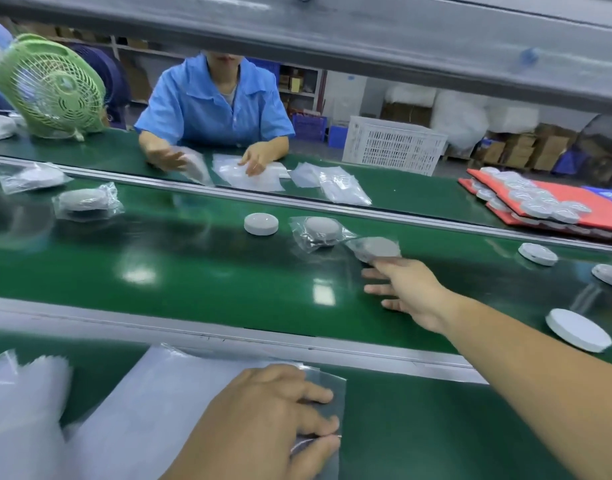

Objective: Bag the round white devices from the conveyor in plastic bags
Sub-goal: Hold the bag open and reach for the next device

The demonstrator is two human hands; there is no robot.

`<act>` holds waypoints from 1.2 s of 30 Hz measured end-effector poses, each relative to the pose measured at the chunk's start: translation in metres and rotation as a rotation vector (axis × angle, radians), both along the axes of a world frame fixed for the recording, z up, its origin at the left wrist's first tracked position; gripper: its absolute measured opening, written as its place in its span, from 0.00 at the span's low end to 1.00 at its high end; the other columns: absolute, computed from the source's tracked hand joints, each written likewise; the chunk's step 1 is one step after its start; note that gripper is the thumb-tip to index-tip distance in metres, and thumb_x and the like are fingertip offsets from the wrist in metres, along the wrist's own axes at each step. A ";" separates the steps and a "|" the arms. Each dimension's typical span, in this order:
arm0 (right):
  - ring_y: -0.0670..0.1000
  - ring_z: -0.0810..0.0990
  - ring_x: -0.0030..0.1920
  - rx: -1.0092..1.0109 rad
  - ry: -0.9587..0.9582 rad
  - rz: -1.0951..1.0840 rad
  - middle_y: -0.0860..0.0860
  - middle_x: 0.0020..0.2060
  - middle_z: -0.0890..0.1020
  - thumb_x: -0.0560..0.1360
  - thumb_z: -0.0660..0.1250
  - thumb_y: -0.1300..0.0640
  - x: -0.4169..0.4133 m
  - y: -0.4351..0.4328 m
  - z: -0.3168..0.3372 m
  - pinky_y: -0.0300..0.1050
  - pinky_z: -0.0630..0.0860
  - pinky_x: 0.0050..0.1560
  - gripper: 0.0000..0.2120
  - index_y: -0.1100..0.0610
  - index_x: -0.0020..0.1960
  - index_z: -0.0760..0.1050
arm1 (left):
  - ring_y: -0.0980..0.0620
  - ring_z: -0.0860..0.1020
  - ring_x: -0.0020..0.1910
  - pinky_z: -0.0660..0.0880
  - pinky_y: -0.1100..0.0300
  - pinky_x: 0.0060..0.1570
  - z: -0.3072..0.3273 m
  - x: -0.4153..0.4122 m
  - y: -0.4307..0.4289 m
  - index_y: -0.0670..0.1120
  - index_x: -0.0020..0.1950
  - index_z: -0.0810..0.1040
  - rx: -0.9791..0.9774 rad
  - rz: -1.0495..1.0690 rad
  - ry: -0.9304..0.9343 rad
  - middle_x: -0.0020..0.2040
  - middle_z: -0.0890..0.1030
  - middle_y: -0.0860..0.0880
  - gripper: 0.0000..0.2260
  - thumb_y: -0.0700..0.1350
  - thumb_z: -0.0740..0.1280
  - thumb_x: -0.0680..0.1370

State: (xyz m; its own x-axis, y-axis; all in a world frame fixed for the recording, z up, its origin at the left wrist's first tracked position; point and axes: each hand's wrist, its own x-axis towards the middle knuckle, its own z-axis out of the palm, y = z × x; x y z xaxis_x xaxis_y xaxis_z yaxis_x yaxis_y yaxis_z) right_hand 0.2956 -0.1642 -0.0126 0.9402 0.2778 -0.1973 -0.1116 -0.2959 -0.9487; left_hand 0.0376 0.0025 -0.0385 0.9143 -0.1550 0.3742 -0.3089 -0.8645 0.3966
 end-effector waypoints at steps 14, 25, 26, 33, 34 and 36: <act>0.62 0.78 0.58 -1.154 -0.316 -0.339 0.57 0.61 0.80 0.77 0.52 0.30 0.009 -0.268 -0.020 0.54 0.76 0.58 0.32 0.46 0.73 0.71 | 0.67 0.75 0.56 0.75 0.62 0.57 -0.005 -0.004 -0.004 0.63 0.45 0.80 0.024 0.039 0.033 0.52 0.79 0.73 0.09 0.64 0.64 0.73; 0.43 0.75 0.61 -0.476 -1.259 0.548 0.37 0.63 0.75 0.84 0.60 0.45 -0.130 -0.095 -0.011 0.36 0.72 0.61 0.13 0.41 0.66 0.76 | 0.70 0.78 0.54 0.71 0.73 0.55 0.006 0.001 0.004 0.62 0.43 0.86 -0.486 0.180 0.024 0.48 0.81 0.72 0.04 0.53 0.71 0.75; 0.44 0.77 0.61 -0.404 -1.262 0.576 0.40 0.63 0.75 0.84 0.61 0.48 -0.144 -0.085 -0.012 0.36 0.73 0.61 0.13 0.43 0.66 0.78 | 0.69 0.79 0.53 0.72 0.70 0.55 0.007 0.001 0.003 0.62 0.43 0.86 -0.534 0.186 0.027 0.47 0.82 0.70 0.05 0.51 0.72 0.75; 0.43 0.85 0.55 0.159 -0.758 0.177 0.37 0.54 0.86 0.66 0.79 0.43 -0.194 -0.037 -0.012 0.40 0.79 0.58 0.12 0.40 0.49 0.83 | 0.55 0.83 0.57 0.79 0.64 0.53 0.023 -0.007 -0.009 0.59 0.59 0.83 -0.934 -0.198 0.303 0.56 0.85 0.55 0.21 0.55 0.81 0.67; 0.42 0.81 0.63 0.164 -0.711 0.164 0.37 0.58 0.84 0.66 0.77 0.39 -0.194 -0.035 -0.012 0.42 0.76 0.64 0.11 0.38 0.47 0.84 | 0.56 0.84 0.54 0.79 0.66 0.51 0.020 -0.008 -0.013 0.61 0.58 0.82 -0.915 -0.146 0.240 0.55 0.85 0.56 0.23 0.53 0.83 0.65; 0.39 0.70 0.73 0.135 -0.635 0.238 0.37 0.69 0.78 0.64 0.77 0.33 -0.193 -0.032 -0.009 0.47 0.69 0.70 0.13 0.38 0.43 0.86 | 0.58 0.84 0.49 0.78 0.69 0.48 0.018 -0.008 -0.022 0.60 0.54 0.82 -0.870 0.014 0.016 0.50 0.86 0.57 0.17 0.49 0.81 0.69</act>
